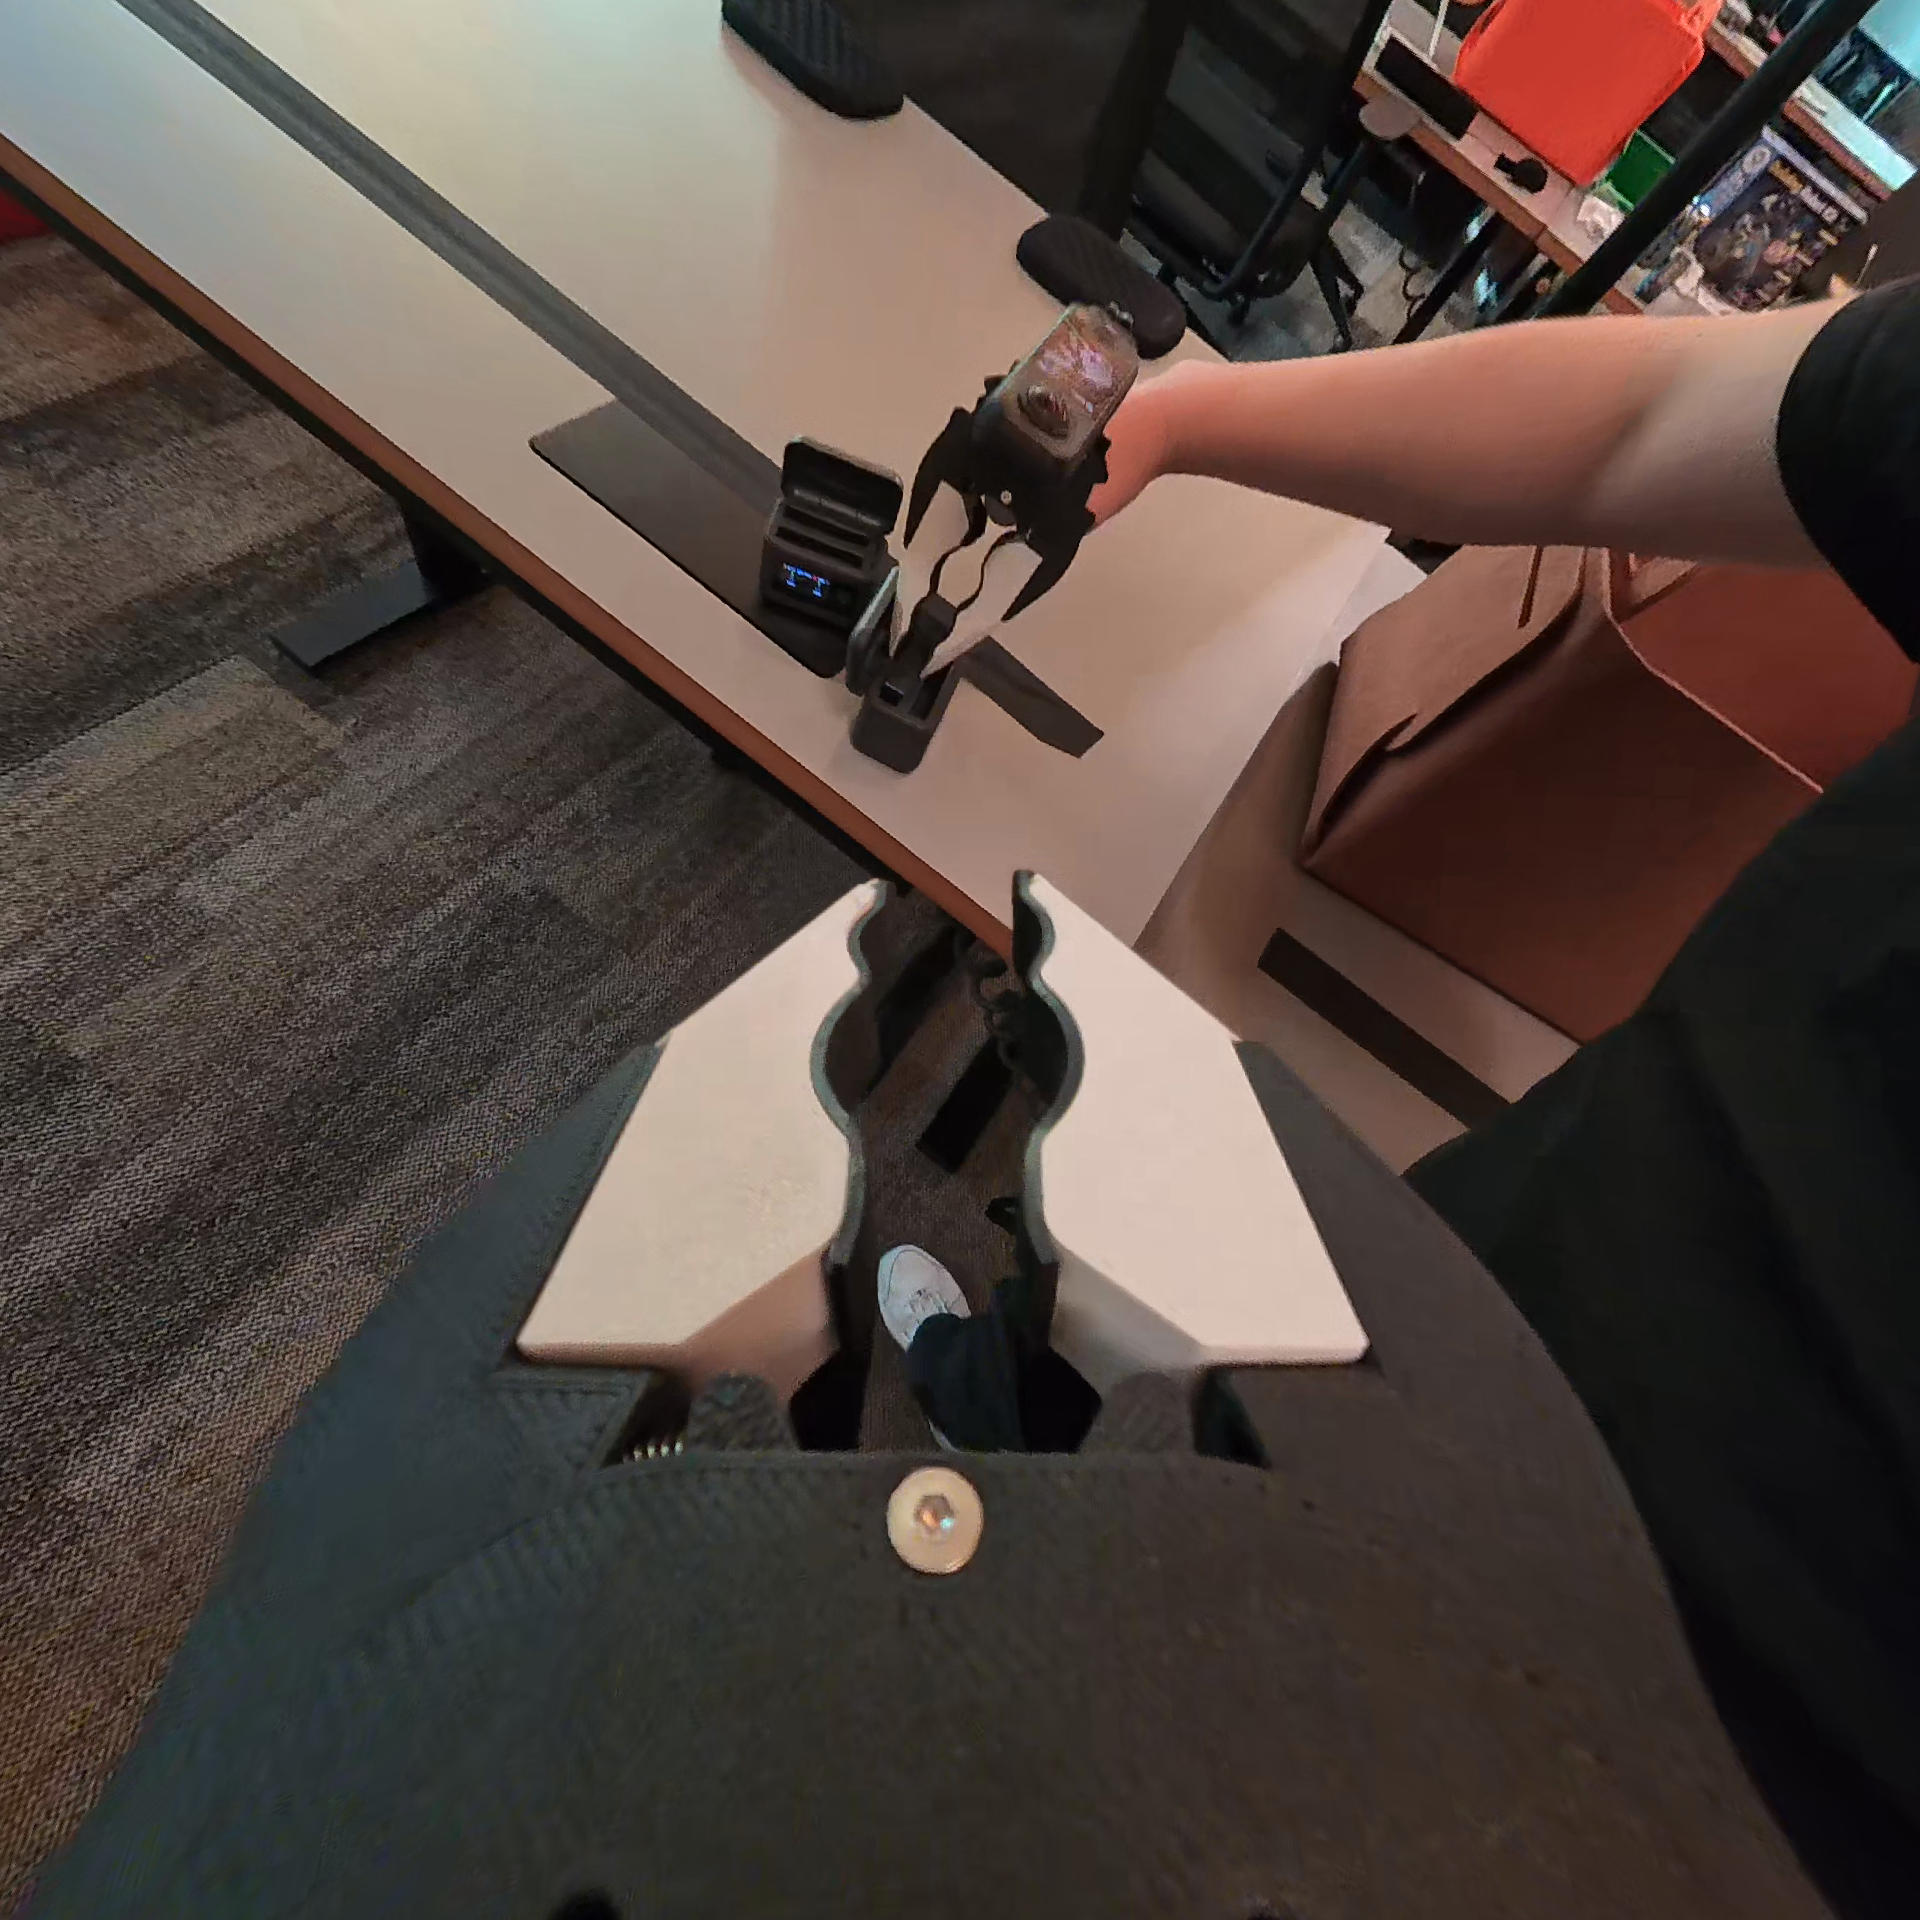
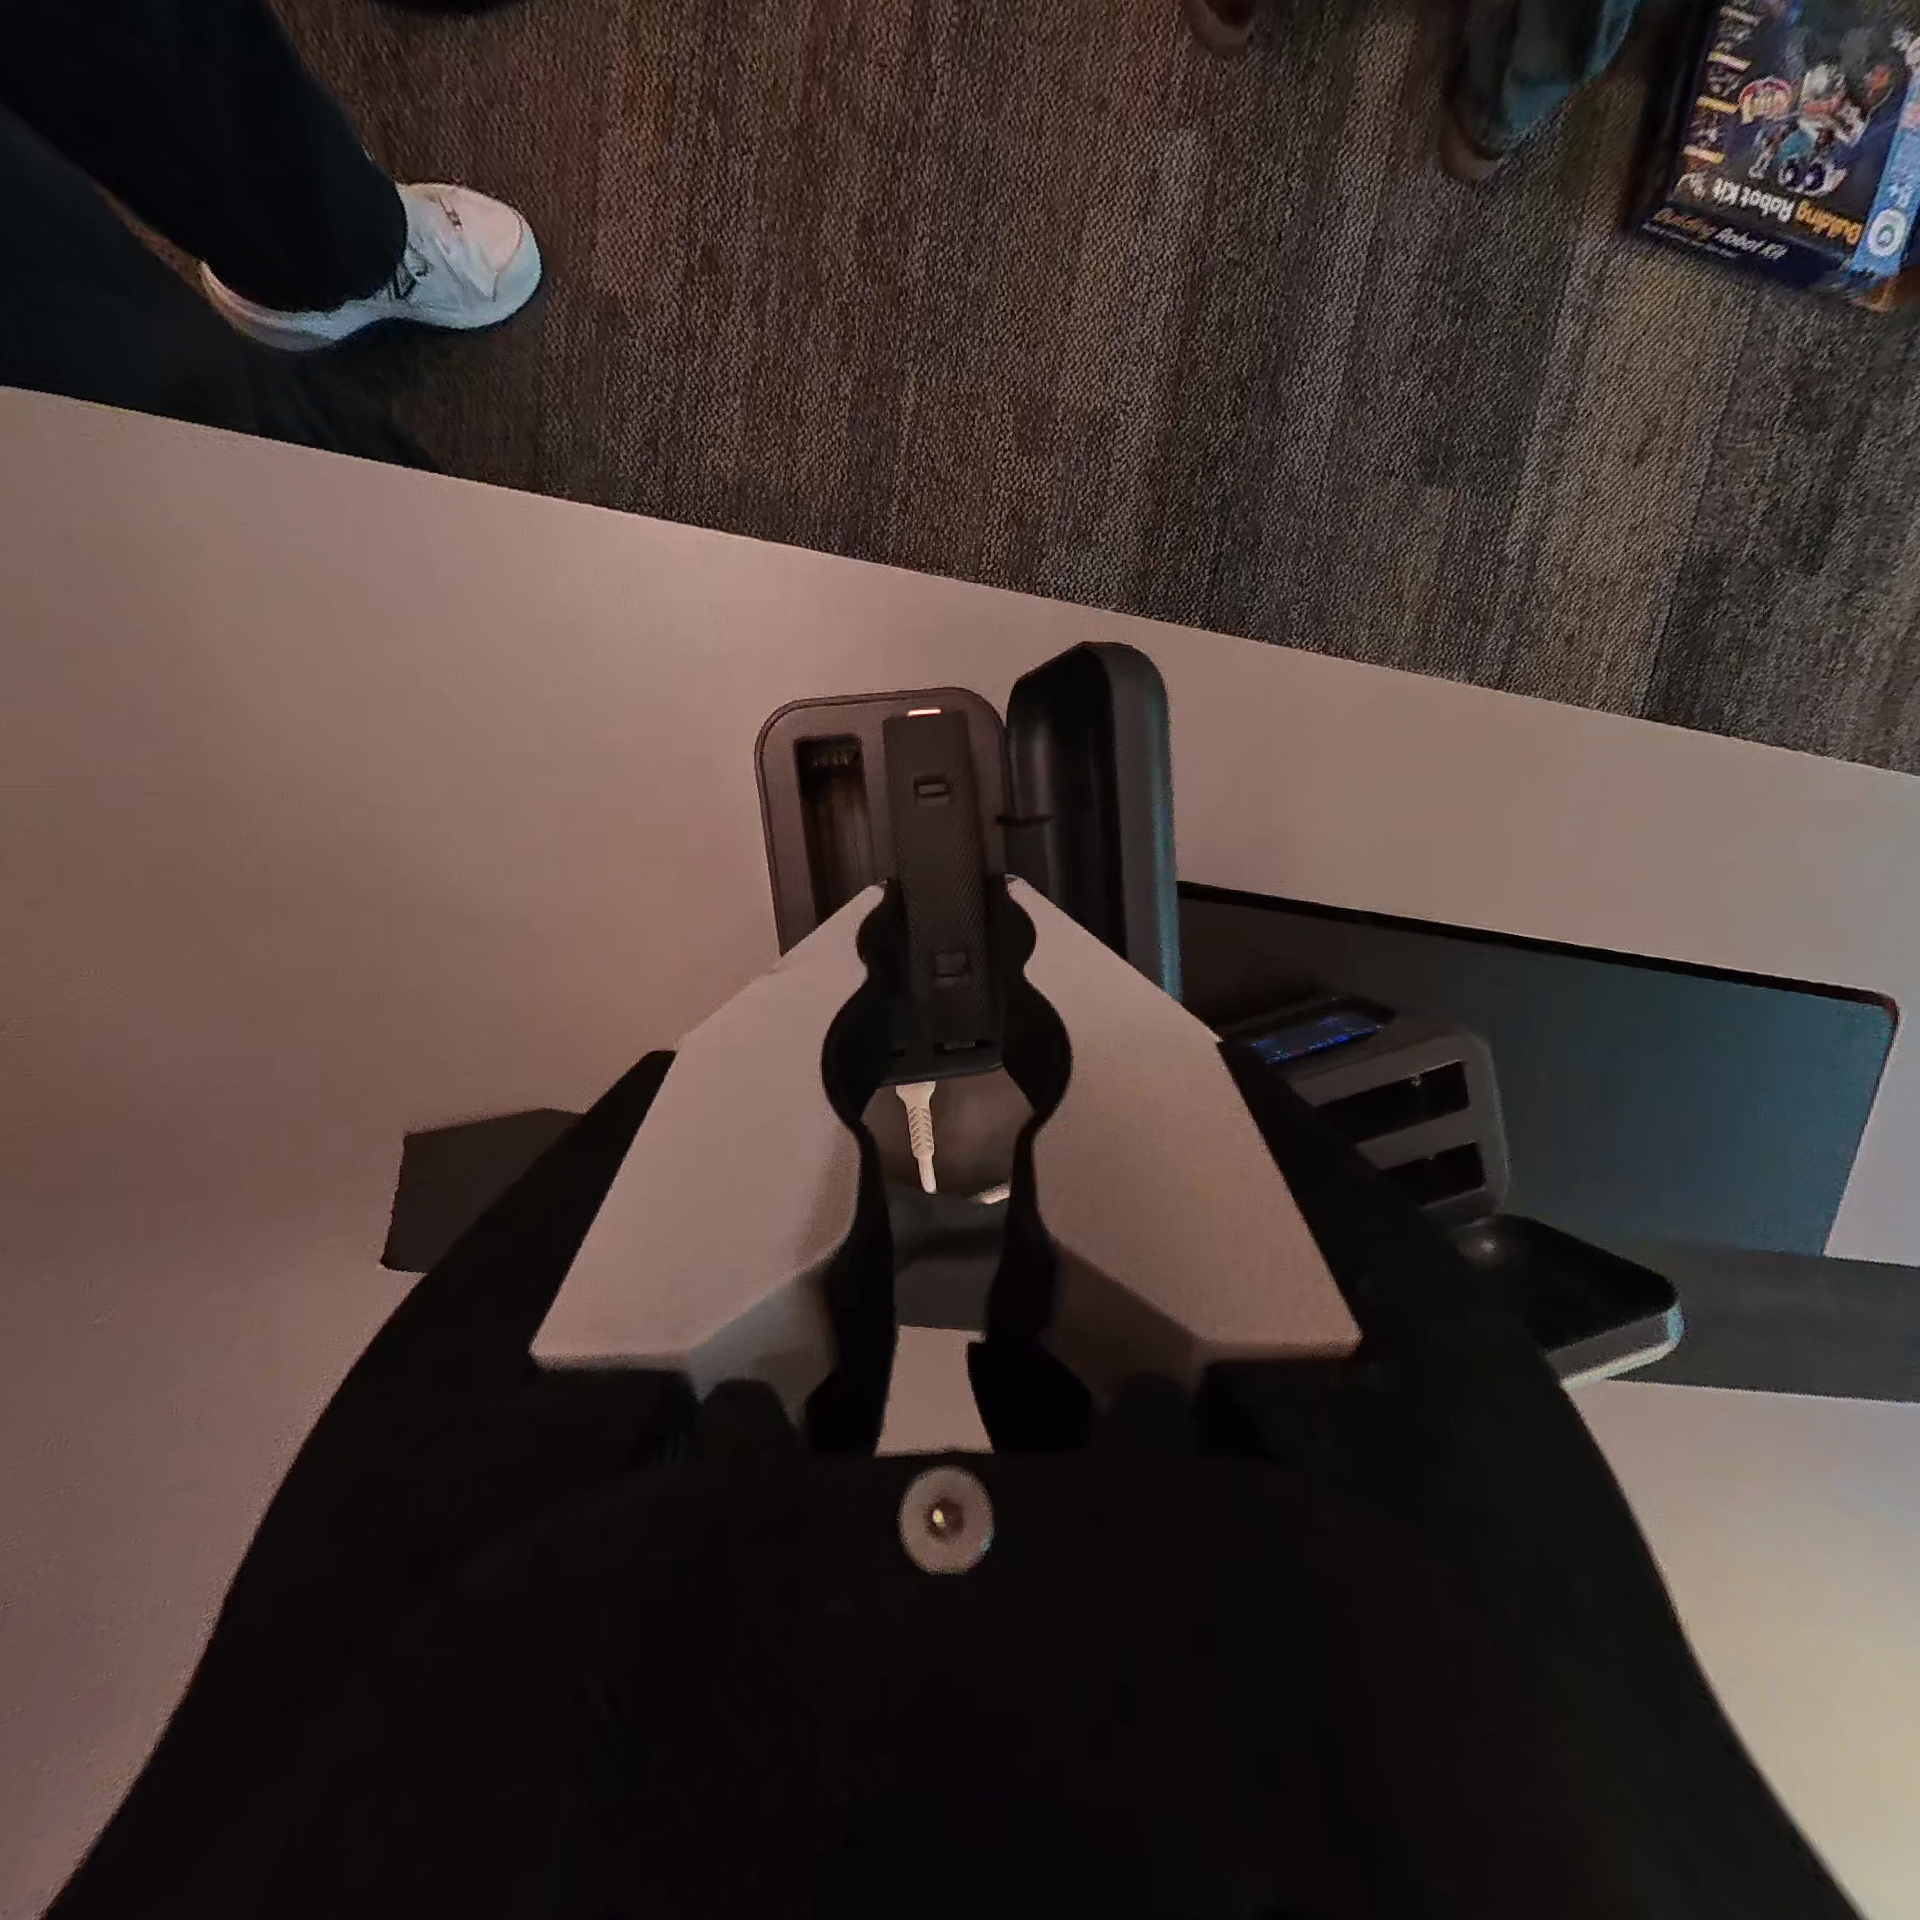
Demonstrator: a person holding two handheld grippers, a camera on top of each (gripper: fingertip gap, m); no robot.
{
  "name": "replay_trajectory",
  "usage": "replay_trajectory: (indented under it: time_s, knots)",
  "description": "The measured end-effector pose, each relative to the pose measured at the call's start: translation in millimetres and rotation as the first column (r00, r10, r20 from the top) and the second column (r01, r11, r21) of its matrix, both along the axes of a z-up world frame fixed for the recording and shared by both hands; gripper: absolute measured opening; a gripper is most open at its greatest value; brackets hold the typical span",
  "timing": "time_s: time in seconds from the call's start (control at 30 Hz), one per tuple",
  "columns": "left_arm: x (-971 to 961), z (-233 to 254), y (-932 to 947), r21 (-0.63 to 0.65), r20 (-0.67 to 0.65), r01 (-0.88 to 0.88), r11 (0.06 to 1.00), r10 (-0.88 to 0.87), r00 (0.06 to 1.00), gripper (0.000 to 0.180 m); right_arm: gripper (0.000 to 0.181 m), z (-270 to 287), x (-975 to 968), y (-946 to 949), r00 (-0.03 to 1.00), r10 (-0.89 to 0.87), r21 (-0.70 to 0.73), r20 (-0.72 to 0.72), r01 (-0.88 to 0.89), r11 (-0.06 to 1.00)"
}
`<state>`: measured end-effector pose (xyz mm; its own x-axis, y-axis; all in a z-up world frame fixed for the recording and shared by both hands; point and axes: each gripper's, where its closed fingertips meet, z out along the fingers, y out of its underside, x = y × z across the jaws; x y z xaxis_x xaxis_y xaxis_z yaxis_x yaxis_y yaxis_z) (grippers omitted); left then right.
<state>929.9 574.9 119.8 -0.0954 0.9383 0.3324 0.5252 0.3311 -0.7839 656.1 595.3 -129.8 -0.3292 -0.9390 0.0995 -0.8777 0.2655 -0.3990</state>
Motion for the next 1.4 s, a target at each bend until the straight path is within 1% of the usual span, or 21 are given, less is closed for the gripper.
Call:
replay_trajectory:
  time_s: [0.2,0.33,0.73,0.83,1.0,1.03,1.13,1.2,1.23,1.27,1.33,1.37,1.4]
  knots:
    - [4,-6,3,0.035,-0.01,-0.011,0.999,0.012,1.0,0.019,0.015,4,1,-2,0.991,-0.018,-0.026,0.134,0.022,0.999]
    - [5,-7,3,0.053,-0.02,-0.025,0.998,0.026,0.999,0.018,0.015,5,2,-6,0.981,-0.031,-0.028,0.194,0.037,0.999]
    - [-11,-17,11,0.07,-0.021,-0.001,0.998,0.003,1.0,0.018,0.015,8,1,-7,0.953,-0.052,-0.03,0.298,0.064,0.998]
    - [-12,-17,12,0.071,-0.016,-0.002,0.998,0.003,1.0,0.018,0.015,8,0,-7,0.952,-0.046,-0.038,0.303,0.061,0.997]
    - [-17,-19,11,0.081,-0.018,-0.007,0.997,0.009,1.0,0.02,0.015,5,2,-5,0.973,-0.007,-0.054,0.23,0.02,0.998]
    - [-20,-20,10,0.079,-0.022,-0.011,0.997,0.013,1.0,0.021,0.015,12,4,-5,0.973,0.0,-0.066,0.231,0.016,0.998]
    - [-37,-28,12,0.099,-0.065,-0.017,0.995,0.024,0.998,0.024,0.014,58,16,-10,0.947,-0.036,-0.092,0.32,0.068,0.993]
    - [-61,-39,11,0.091,-0.108,-0.015,0.996,0.025,0.994,0.036,0.014,104,27,-18,0.9,-0.084,-0.102,0.429,0.141,0.985]
    - [-77,-44,7,0.069,-0.137,-0.023,0.997,0.032,0.99,0.04,0.014,130,37,-23,0.851,-0.125,-0.075,0.51,0.189,0.979]
    - [-97,-45,3,0.052,-0.182,-0.031,0.998,0.04,0.982,0.04,0.014,157,50,-25,0.773,-0.174,-0.014,0.611,0.231,0.973]
    - [-134,-36,0,0.071,-0.3,-0.013,0.997,0.033,0.954,0.041,0.014,206,72,-28,0.576,-0.282,0.145,0.767,0.272,0.951]
    - [-148,-29,1,0.083,-0.343,0.013,0.996,0.016,0.939,0.043,0.014,226,79,-28,0.484,-0.326,0.21,0.812,0.278,0.937]
    - [-158,-23,3,0.081,-0.369,0.038,0.996,-0.005,0.929,0.042,0.014,241,83,-29,0.416,-0.358,0.255,0.836,0.285,0.924]
